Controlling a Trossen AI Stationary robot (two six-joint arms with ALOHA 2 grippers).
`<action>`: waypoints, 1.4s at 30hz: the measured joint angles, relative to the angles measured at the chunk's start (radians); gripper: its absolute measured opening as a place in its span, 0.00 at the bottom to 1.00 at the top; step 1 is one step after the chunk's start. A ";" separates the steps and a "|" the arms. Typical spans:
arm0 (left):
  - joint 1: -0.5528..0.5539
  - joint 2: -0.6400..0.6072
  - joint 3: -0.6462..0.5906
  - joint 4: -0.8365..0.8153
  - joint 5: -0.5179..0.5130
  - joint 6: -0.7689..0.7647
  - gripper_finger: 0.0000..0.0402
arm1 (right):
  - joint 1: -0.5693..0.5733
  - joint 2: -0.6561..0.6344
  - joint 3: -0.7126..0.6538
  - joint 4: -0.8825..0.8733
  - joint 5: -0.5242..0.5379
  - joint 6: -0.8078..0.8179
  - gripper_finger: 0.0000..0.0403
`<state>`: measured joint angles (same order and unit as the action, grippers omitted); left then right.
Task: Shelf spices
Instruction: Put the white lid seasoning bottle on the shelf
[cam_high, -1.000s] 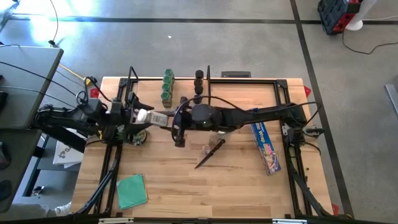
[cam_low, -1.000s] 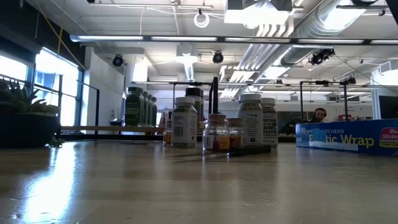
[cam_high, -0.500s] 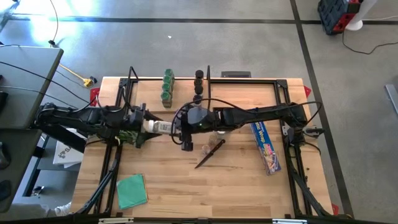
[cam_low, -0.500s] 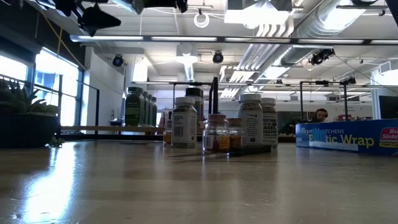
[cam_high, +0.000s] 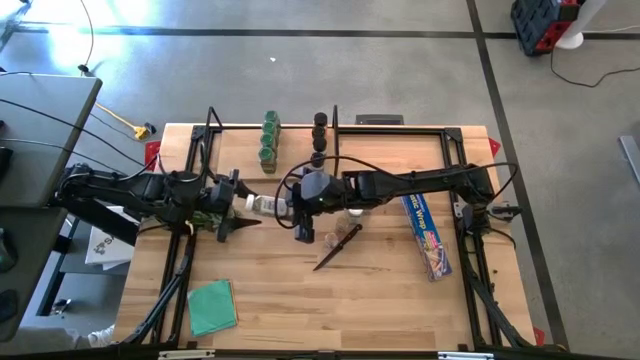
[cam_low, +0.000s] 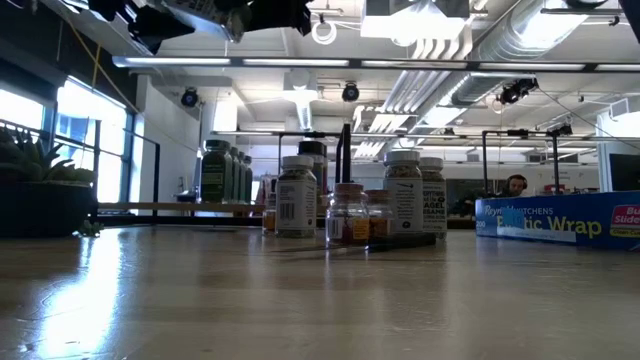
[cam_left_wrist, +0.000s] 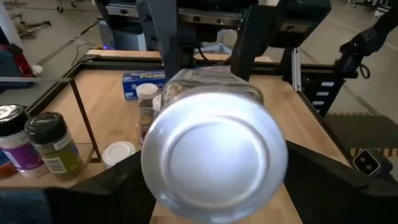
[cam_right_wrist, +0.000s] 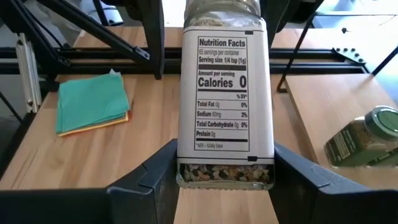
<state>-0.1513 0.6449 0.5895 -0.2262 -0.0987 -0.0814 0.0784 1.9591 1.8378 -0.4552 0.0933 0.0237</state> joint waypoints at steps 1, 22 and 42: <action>0.002 0.004 0.000 0.002 0.000 0.003 0.73 | 0.000 0.000 0.000 0.003 -0.004 -0.002 0.45; 0.006 0.079 0.000 0.093 -0.004 -0.016 0.59 | 0.000 0.007 -0.008 -0.023 -0.031 0.047 0.45; 0.249 0.273 0.575 -0.850 -0.047 0.096 0.46 | 0.014 -0.060 -0.005 -0.154 -0.008 0.064 0.74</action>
<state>0.0973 0.9176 1.1644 -1.0765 -0.1453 0.0147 0.0926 1.8994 1.8330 -0.6096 0.0850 0.0880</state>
